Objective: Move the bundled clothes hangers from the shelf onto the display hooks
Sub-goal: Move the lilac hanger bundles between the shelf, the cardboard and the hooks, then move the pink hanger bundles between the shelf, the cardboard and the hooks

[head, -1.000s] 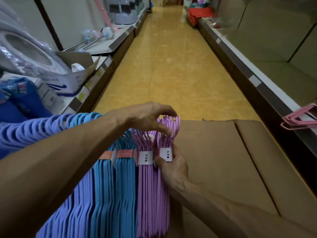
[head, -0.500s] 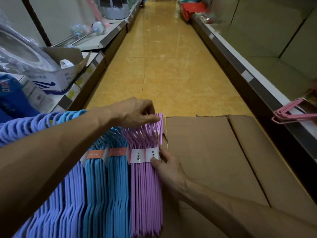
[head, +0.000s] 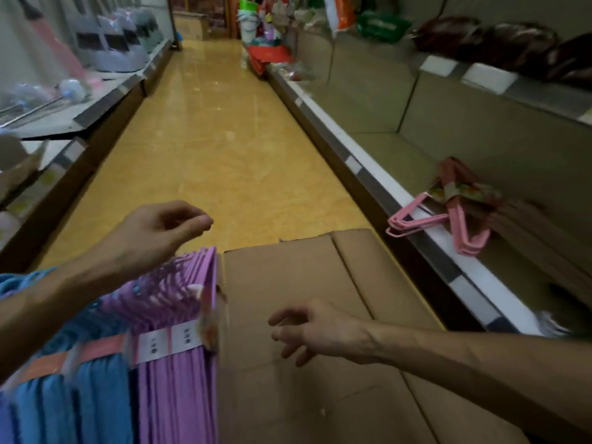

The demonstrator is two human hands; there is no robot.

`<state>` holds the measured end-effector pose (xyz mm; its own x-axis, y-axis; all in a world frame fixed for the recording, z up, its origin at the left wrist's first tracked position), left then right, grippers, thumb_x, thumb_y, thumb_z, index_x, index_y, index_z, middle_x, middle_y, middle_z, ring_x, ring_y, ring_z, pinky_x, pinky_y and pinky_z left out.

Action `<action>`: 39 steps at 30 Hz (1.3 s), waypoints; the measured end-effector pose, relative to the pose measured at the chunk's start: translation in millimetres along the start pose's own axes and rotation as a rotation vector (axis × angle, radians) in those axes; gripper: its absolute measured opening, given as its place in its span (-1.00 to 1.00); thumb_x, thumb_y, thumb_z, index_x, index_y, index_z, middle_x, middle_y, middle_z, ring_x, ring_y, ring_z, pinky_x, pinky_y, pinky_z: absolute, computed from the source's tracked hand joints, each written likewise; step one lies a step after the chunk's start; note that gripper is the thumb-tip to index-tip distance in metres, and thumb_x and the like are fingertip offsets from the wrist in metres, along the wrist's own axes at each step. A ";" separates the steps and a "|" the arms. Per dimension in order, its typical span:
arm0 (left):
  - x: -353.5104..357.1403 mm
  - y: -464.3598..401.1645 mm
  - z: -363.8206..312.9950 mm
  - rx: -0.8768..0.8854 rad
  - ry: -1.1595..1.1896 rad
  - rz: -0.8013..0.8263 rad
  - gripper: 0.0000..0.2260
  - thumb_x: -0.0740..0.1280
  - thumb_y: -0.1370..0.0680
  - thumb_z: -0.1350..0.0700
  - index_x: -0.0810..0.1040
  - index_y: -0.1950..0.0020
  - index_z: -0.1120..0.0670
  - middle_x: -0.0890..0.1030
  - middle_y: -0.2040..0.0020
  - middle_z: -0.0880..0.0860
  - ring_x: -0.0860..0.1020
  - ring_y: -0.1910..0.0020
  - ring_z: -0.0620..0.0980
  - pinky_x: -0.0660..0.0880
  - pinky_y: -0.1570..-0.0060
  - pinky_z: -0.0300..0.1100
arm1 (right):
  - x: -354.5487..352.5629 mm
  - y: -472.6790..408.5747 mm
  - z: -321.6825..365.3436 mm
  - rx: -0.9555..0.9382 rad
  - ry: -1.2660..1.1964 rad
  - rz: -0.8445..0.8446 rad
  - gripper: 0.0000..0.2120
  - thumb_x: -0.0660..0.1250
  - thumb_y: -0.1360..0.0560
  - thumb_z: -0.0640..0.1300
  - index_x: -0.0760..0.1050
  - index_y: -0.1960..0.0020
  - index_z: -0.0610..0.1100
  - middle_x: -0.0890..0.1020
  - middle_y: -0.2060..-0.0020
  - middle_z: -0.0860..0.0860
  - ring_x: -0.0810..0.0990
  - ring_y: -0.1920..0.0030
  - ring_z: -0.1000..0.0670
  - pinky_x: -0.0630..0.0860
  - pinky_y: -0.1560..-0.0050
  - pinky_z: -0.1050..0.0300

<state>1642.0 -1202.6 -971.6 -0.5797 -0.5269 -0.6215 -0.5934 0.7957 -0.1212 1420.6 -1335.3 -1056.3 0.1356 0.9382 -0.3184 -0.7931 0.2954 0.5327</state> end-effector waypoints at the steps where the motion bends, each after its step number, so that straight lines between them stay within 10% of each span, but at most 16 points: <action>1: 5.3 -1.2 -5.7 -0.016 0.102 -0.009 -0.75 0.32 -0.52 -0.10 0.66 -0.04 0.01 0.71 0.06 -0.06 0.65 0.02 -0.10 0.54 -0.09 -0.13 | -11.4 9.1 -3.9 -0.006 0.022 -0.004 -0.70 0.28 -0.63 -0.19 0.46 -0.35 -0.19 0.60 -0.15 -0.16 0.62 0.06 -0.01 0.61 0.10 0.09; 10: 55.3 -15.6 -45.8 -0.040 0.381 0.041 -0.62 0.40 -0.40 -0.23 0.69 -0.03 0.01 0.71 0.02 0.01 0.69 0.03 0.05 0.55 -0.03 0.02 | -96.4 61.6 -46.4 0.024 -0.027 -0.127 -0.72 0.27 -0.63 -0.11 0.48 -0.33 -0.12 0.63 -0.12 -0.06 0.67 -0.06 -0.05 0.64 0.00 0.12; 21: 142.3 -61.0 -118.6 -0.025 0.421 0.122 -0.73 0.32 -0.51 -0.08 0.63 -0.13 0.00 0.69 0.01 0.01 0.68 0.04 0.00 0.59 -0.01 -0.01 | -257.4 90.3 -120.7 0.204 -0.777 -0.679 -0.62 0.37 -0.57 0.04 0.46 -0.18 -0.25 0.46 -0.20 -0.27 0.57 -0.07 -0.20 0.64 -0.06 -0.18; 31: 252.4 -101.5 -185.0 -0.021 0.461 0.149 -0.80 0.27 -0.62 0.02 0.58 -0.19 0.03 0.65 0.01 0.01 0.68 0.14 -0.08 0.63 0.07 -0.10 | -297.4 49.5 -133.6 0.027 -1.223 -0.644 -0.69 0.37 -0.57 0.00 0.48 -0.20 -0.16 0.47 -0.17 -0.32 0.55 -0.15 -0.28 0.60 -0.12 -0.25; 39: 256.4 -105.0 -182.8 -0.081 0.415 0.203 -0.76 0.26 -0.62 -0.01 0.58 -0.20 0.06 0.64 -0.03 0.06 0.67 0.08 0.04 0.61 0.06 -0.07 | -297.9 24.0 -127.8 0.092 -1.233 -0.804 -0.67 0.21 -0.65 0.01 0.50 -0.19 -0.24 0.54 0.27 -0.12 0.44 0.47 0.05 0.34 0.55 0.27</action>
<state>1453.6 -1475.8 -976.8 -0.8534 -0.4507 -0.2620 -0.4767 0.8780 0.0425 1285.3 -1630.7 -1048.9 0.9570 0.0633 0.2831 -0.2286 0.7653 0.6017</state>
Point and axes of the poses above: each hand's wrist, its own y-axis away from the middle knuckle, its own x-axis out of the palm, z = x × y, the point moved 2 cm from there along -y, towards the middle knuckle
